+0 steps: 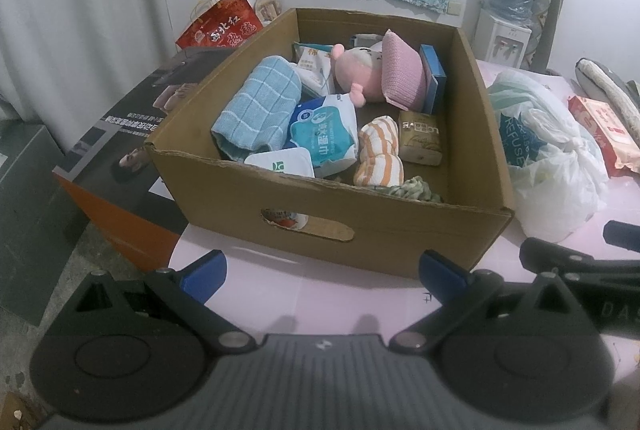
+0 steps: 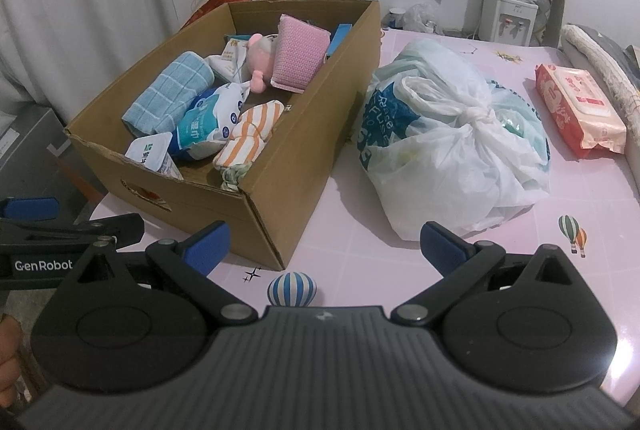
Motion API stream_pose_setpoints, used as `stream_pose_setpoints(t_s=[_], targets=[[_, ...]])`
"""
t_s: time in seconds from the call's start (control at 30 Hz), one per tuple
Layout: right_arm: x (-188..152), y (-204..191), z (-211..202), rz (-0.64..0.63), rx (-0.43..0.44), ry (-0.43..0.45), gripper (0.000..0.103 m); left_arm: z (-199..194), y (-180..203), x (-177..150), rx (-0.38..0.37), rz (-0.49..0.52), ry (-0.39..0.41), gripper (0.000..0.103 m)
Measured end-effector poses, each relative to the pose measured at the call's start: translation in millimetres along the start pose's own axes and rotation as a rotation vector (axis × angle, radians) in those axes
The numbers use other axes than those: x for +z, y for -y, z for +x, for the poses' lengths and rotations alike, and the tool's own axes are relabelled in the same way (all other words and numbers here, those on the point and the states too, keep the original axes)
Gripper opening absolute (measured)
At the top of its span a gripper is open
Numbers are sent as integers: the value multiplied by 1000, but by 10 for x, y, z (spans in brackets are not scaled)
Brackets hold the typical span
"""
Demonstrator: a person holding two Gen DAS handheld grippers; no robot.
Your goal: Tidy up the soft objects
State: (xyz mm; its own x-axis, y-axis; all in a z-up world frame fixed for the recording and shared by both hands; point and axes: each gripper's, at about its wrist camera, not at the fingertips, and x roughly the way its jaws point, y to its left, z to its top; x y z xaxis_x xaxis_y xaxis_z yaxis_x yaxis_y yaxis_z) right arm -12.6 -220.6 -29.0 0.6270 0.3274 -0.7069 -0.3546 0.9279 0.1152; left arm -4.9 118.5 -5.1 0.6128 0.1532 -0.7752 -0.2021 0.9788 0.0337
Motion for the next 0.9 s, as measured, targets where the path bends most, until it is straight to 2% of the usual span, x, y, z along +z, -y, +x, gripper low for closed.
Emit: stream_pose_setpoints(t_s=[0.9], targets=[[36,-18,-18,-5,2,5,102,-26,-5,16,5,2,5,103]])
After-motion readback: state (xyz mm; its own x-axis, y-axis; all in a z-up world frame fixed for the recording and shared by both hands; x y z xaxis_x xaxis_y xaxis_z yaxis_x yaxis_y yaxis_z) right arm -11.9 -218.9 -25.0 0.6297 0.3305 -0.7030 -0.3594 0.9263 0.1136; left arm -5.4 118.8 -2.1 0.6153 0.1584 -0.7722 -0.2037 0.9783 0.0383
